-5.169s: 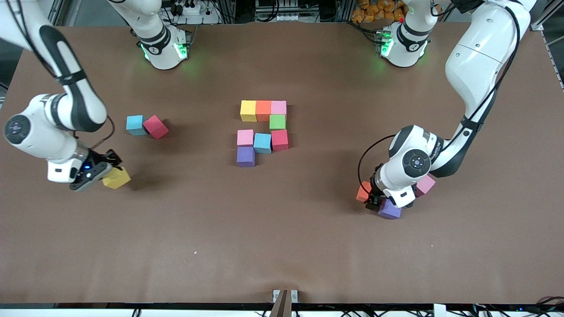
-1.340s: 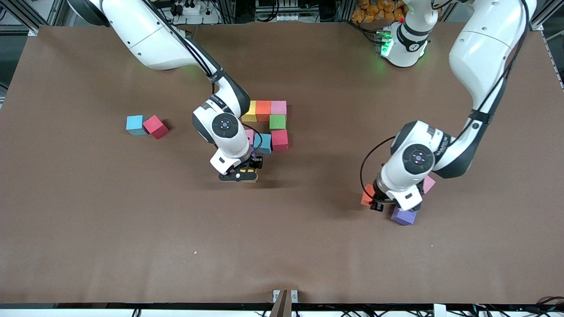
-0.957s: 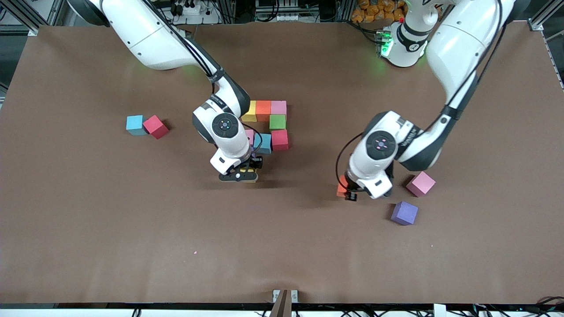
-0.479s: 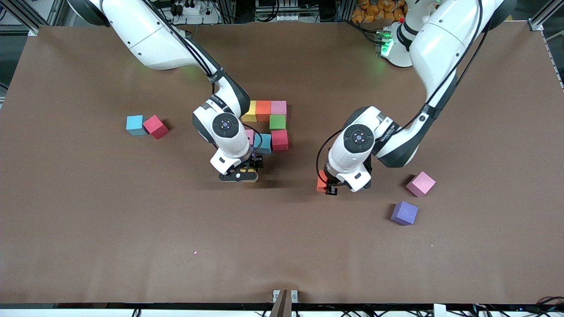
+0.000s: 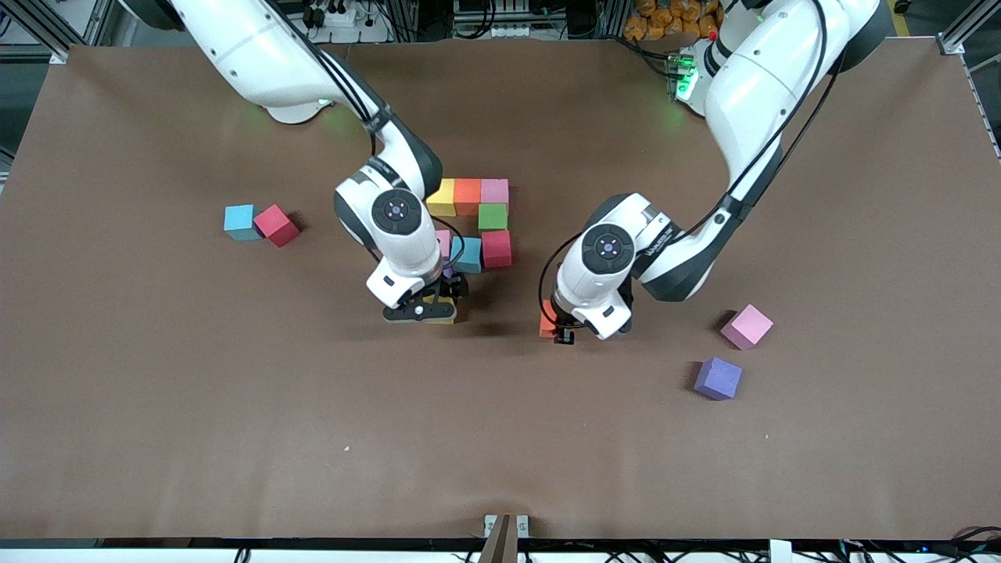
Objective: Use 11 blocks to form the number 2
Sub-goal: 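Carry the orange cube to the shape with the left gripper while the right gripper withdraws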
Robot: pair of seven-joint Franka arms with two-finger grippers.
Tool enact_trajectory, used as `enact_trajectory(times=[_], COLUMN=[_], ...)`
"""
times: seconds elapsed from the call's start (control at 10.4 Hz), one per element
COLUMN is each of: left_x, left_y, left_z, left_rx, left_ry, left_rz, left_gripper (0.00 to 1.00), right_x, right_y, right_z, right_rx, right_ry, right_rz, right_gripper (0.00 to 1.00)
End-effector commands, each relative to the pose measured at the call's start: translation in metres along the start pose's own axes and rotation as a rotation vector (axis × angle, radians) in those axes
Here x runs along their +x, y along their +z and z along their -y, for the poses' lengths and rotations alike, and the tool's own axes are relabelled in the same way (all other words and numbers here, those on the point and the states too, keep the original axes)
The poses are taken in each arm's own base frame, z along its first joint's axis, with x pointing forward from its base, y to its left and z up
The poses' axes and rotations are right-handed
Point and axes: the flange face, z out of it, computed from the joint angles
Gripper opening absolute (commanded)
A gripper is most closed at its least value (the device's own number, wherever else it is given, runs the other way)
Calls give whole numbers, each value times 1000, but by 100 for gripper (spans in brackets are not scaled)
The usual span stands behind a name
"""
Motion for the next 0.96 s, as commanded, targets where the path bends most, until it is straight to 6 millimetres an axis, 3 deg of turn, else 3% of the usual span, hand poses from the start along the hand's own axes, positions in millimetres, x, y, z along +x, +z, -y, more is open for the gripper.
enact_trajectory(times=[0.0, 0.1, 0.19, 0.38, 0.67, 0.86], left_x=[-25, -36, -51, -76, -99, -110], left_y=[11, 16, 23, 42, 47, 52], left_z=[-3, 3, 10, 21, 28, 32], left_rx=[-6, -24, -55, -82, -102, -113], left_ry=[-51, -54, -62, -65, -47, -34], left_rz=[10, 3, 10, 5, 22, 34], left_gripper=[47, 47, 47, 47, 48, 49], right_x=[1, 1, 6, -4, -11, -27], right_y=[-73, -99, -135, -211, -269, -299], right_z=[-30, -48, -80, -137, -234, -279], right_rx=[-35, -21, 31, 10, 86, 70], right_ry=[16, 33, 61, 7, 87, 38], right_rz=[-30, -28, -20, 4, 44, 77], right_gripper=[100, 100, 100, 100, 100, 100])
